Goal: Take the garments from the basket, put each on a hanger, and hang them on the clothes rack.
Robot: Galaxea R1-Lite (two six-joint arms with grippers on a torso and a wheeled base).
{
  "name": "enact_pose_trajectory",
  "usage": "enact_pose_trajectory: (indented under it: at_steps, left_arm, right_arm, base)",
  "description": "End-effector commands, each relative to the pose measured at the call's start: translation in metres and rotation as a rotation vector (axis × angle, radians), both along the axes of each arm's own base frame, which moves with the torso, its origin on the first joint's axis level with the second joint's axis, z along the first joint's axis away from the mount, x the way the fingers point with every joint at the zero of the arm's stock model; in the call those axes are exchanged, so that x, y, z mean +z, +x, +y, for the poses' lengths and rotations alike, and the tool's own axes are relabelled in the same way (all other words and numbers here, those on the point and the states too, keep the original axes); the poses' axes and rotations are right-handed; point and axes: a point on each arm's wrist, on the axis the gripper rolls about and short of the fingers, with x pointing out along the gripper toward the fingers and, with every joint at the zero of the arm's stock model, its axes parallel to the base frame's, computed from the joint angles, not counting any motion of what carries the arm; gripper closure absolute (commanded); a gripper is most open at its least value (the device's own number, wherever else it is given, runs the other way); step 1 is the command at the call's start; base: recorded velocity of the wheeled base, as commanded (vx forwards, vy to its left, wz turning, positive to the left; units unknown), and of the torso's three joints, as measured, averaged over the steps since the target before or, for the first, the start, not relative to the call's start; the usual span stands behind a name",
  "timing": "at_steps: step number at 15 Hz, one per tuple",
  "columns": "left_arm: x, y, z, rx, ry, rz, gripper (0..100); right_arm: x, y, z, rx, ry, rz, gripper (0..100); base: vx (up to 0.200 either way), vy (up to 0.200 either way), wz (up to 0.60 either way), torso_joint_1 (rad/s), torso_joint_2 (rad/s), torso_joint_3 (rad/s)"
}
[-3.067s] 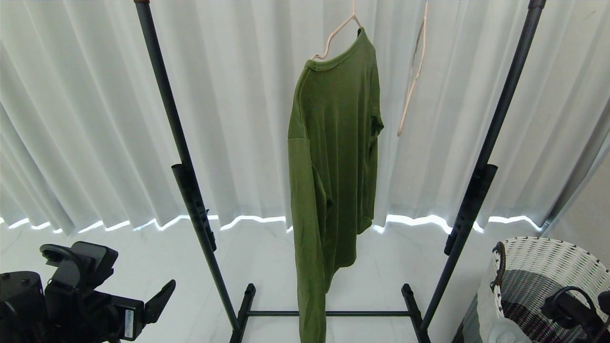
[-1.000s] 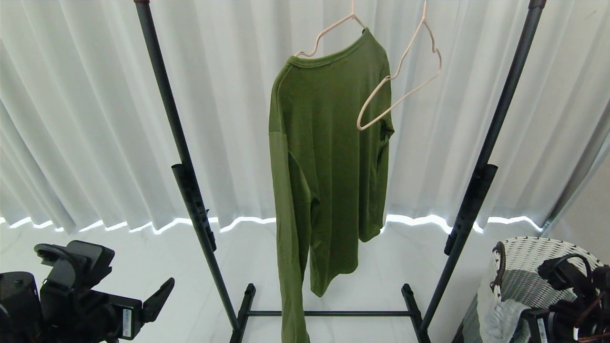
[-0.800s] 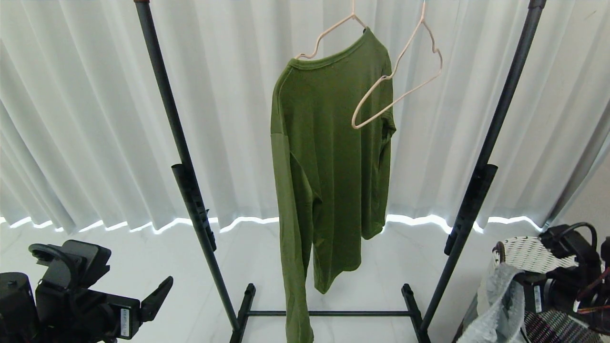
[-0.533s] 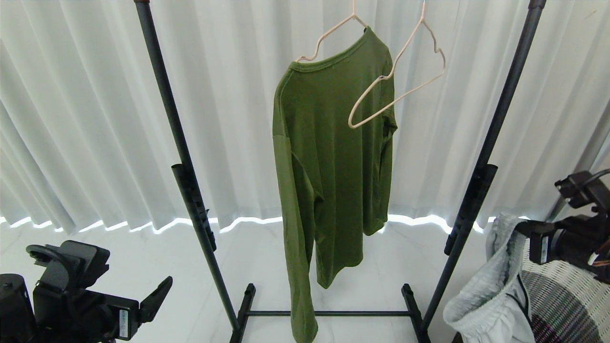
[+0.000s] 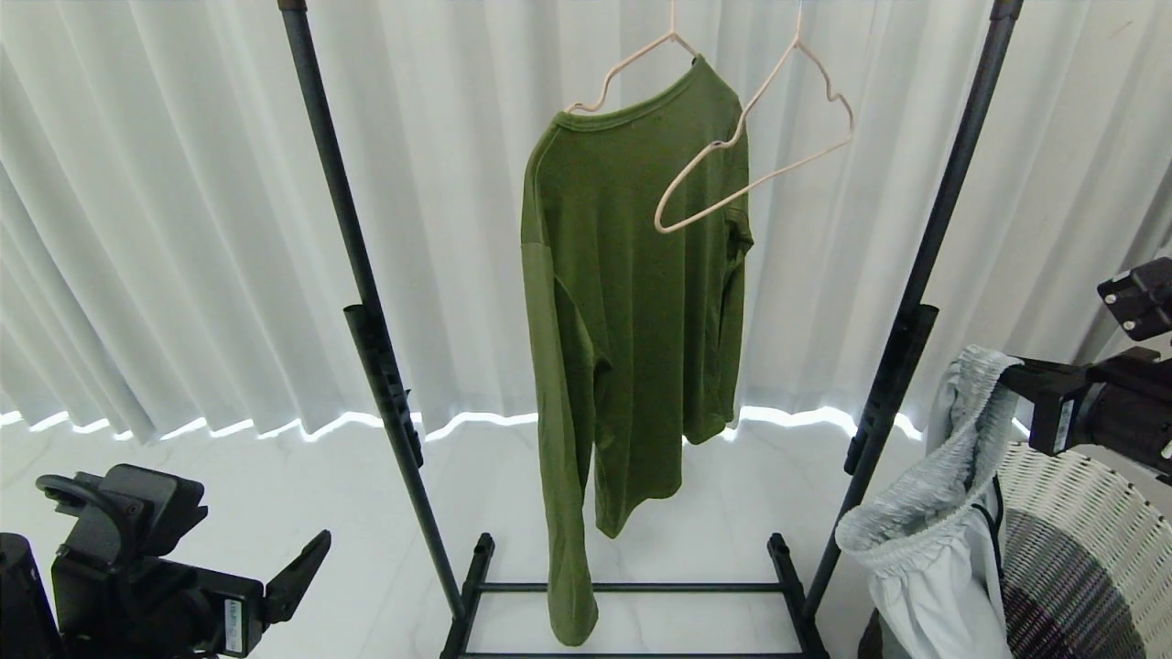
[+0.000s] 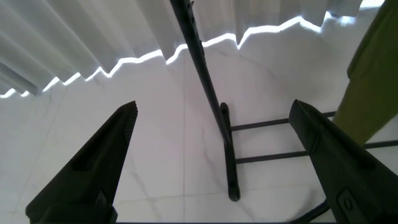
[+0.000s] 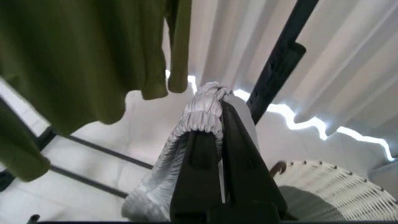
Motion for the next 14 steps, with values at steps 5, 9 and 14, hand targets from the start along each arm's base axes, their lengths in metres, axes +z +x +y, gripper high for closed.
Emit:
enact_pose_trajectory:
  at_steps: [5,9,14]
  left_arm:
    - [-0.002,-0.001,-0.007,-0.059,-0.01,0.015,0]
    - [0.008,-0.005,-0.049,-0.335,-0.094,-0.013,0]
    - [0.038,0.011,-0.12,-0.611,-0.17,-0.075,0]
  right_arm:
    - [0.003,-0.002,0.007,0.076,0.002,-0.016,100]
    - [0.021,-0.007,0.031,0.255,0.031,-0.078,100]
    - [0.044,-0.021,0.056,0.476,0.116,-0.124,100]
  base:
    - [0.0,0.0,0.0,0.0,0.0,0.0]
    - [0.0,0.0,0.0,0.0,0.0,0.0]
    - [0.0,0.0,0.0,0.0,0.0,0.0]
